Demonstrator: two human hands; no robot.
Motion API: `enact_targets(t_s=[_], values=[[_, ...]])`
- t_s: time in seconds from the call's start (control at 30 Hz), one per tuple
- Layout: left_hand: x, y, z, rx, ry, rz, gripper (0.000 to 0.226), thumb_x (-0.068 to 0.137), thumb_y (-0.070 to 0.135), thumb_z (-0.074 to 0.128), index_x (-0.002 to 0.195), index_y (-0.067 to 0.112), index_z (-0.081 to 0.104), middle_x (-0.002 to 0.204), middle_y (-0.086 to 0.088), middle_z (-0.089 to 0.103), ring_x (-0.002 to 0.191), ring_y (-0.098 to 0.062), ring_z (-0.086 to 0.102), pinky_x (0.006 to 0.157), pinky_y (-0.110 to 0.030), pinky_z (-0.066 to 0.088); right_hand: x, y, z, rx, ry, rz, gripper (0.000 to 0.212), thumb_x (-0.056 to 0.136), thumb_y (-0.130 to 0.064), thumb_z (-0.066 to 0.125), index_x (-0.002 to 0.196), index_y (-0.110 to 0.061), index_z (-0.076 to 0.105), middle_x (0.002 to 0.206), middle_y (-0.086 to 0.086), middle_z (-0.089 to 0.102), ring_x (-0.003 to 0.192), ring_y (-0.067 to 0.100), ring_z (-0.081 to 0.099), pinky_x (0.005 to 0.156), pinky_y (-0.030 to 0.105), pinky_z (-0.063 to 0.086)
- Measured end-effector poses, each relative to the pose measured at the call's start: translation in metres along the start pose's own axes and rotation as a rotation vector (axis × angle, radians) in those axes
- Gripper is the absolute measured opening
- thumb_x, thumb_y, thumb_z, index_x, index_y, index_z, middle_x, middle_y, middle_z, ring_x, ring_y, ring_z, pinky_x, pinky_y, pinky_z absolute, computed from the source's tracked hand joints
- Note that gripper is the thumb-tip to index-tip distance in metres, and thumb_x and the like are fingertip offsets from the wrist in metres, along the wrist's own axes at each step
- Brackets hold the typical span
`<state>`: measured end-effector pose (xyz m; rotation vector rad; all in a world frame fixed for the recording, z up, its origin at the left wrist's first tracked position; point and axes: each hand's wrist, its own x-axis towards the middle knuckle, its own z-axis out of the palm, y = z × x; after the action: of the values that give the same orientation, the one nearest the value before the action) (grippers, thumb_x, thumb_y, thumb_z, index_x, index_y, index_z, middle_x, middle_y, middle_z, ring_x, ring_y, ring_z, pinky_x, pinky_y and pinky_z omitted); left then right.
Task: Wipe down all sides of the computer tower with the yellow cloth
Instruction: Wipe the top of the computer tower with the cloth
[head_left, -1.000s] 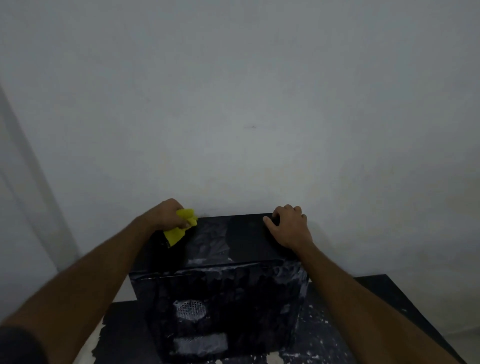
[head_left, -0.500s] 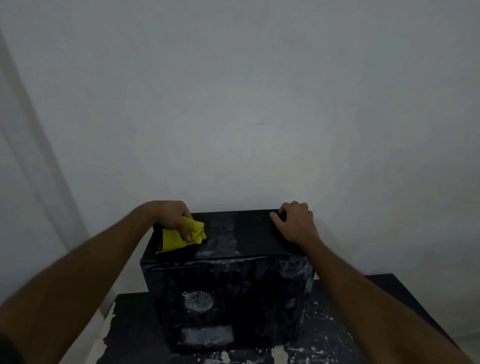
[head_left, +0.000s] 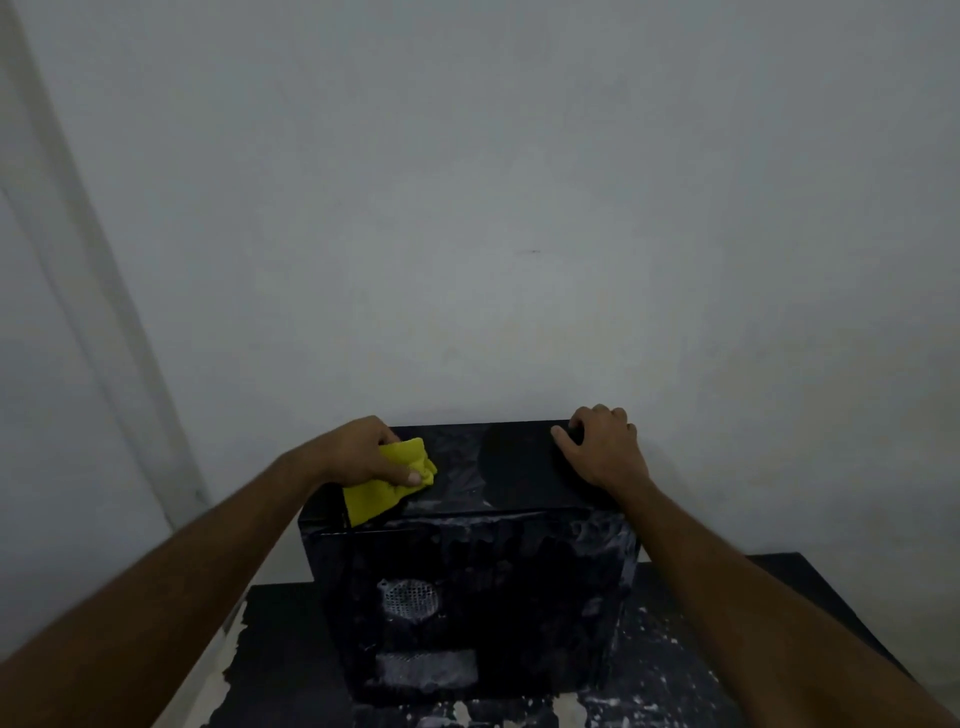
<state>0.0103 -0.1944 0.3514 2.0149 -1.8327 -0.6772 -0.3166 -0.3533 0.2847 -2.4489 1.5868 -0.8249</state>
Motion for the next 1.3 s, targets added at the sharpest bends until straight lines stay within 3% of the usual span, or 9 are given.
enact_targets(t_s=[0.13, 0.33, 0.5, 0.7, 0.87, 1.07, 1.13, 1.23, 1.3], values=[[-0.006, -0.002, 0.003, -0.042, 0.096, 0.129, 0.036, 0.08, 0.035, 0.088, 0.11, 0.032, 0.069, 0.105, 0.018, 0.07, 0.091, 0.002, 0.066, 0.074, -0.022, 0.051, 0.001, -0.002, -0.001, -0.005, 0.01, -0.004, 0.04, 0.097, -0.057, 0.052, 0.098, -0.018, 0.063, 0.099, 0.004, 0.059, 0.101, 0.026, 0.048, 0.088, 0.043, 0.044], [-0.016, 0.016, -0.01, 0.083, -0.37, -0.042, 0.028, 0.07, 0.036, 0.094, 0.094, 0.031, 0.082, 0.094, 0.012, 0.079, 0.092, -0.012, 0.074, 0.079, -0.029, 0.06, -0.001, -0.002, -0.001, -0.006, 0.004, -0.005, 0.041, 0.098, -0.057, 0.052, 0.1, -0.017, 0.063, 0.101, 0.005, 0.059, 0.103, 0.027, 0.048, 0.09, 0.044, 0.045], [-0.002, 0.013, -0.005, 0.155, -0.034, -0.004, 0.025, 0.076, 0.041, 0.09, 0.089, 0.023, 0.078, 0.087, 0.006, 0.076, 0.081, -0.011, 0.07, 0.065, -0.026, 0.053, -0.002, -0.003, -0.002, 0.002, -0.008, -0.004, 0.04, 0.098, -0.057, 0.052, 0.099, -0.018, 0.062, 0.101, 0.005, 0.059, 0.103, 0.027, 0.048, 0.09, 0.045, 0.045], [-0.006, 0.025, -0.001, 0.099, -0.31, -0.049, 0.026, 0.072, 0.039, 0.093, 0.093, 0.028, 0.081, 0.091, 0.01, 0.079, 0.085, -0.008, 0.074, 0.069, -0.021, 0.056, -0.003, -0.004, -0.002, 0.008, -0.002, -0.013, 0.04, 0.098, -0.057, 0.052, 0.096, -0.018, 0.061, 0.098, 0.005, 0.058, 0.1, 0.026, 0.048, 0.088, 0.043, 0.045], [0.011, 0.009, 0.006, 0.152, 0.122, -0.046, 0.028, 0.076, 0.042, 0.09, 0.084, 0.019, 0.076, 0.088, -0.004, 0.075, 0.084, -0.021, 0.071, 0.072, -0.035, 0.054, -0.004, -0.004, -0.002, 0.005, -0.001, -0.014, 0.038, 0.098, -0.057, 0.05, 0.094, -0.02, 0.059, 0.096, 0.003, 0.058, 0.099, 0.025, 0.047, 0.087, 0.043, 0.044], [0.009, 0.028, -0.006, 0.16, -0.228, -0.093, 0.028, 0.071, 0.04, 0.093, 0.09, 0.024, 0.081, 0.082, 0.012, 0.077, 0.073, -0.003, 0.069, 0.062, -0.018, 0.054, -0.004, -0.005, -0.001, 0.001, 0.007, -0.033, 0.037, 0.098, -0.055, 0.052, 0.094, -0.02, 0.06, 0.095, 0.003, 0.057, 0.098, 0.025, 0.046, 0.087, 0.043, 0.043], [0.017, 0.026, -0.007, 0.191, -0.146, -0.111, 0.031, 0.072, 0.042, 0.092, 0.092, 0.022, 0.08, 0.085, 0.009, 0.075, 0.08, -0.01, 0.07, 0.066, -0.023, 0.054, -0.004, -0.006, -0.001, -0.002, 0.014, -0.038, 0.037, 0.098, -0.055, 0.052, 0.094, -0.019, 0.06, 0.095, 0.003, 0.057, 0.098, 0.025, 0.046, 0.086, 0.042, 0.043], [0.035, 0.01, 0.0, 0.244, 0.136, -0.17, 0.043, 0.074, 0.051, 0.088, 0.098, 0.018, 0.076, 0.093, -0.001, 0.07, 0.09, -0.021, 0.068, 0.074, -0.032, 0.053, -0.004, -0.004, 0.0, -0.003, 0.028, -0.035, 0.038, 0.098, -0.055, 0.052, 0.095, -0.019, 0.061, 0.096, 0.003, 0.058, 0.098, 0.025, 0.047, 0.086, 0.042, 0.043], [0.039, 0.012, 0.0, 0.18, 0.098, -0.18, 0.04, 0.072, 0.045, 0.091, 0.093, 0.014, 0.079, 0.091, -0.007, 0.075, 0.085, -0.021, 0.07, 0.069, -0.031, 0.053, -0.003, -0.004, 0.0, -0.007, 0.028, -0.03, 0.038, 0.098, -0.056, 0.052, 0.096, -0.019, 0.061, 0.098, 0.004, 0.059, 0.099, 0.025, 0.047, 0.087, 0.043, 0.043]])
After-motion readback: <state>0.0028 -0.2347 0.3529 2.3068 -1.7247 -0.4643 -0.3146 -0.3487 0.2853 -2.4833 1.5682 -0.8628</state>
